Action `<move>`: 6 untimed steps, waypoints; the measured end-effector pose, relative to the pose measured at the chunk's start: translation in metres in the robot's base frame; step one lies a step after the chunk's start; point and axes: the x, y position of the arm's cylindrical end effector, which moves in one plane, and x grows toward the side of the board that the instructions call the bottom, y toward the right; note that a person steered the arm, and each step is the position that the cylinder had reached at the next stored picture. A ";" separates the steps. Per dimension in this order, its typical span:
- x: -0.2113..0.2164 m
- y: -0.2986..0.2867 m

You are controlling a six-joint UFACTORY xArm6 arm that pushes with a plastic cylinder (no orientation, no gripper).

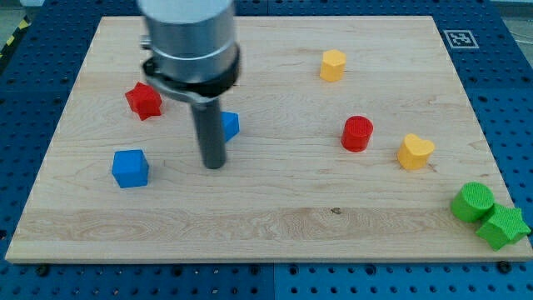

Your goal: Move the blue cube to the bottom

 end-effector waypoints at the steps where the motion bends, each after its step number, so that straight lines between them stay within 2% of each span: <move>1: 0.000 -0.047; 2: -0.003 -0.078; 3: 0.005 -0.080; 4: -0.022 -0.085; 5: -0.031 -0.105; 6: -0.013 -0.116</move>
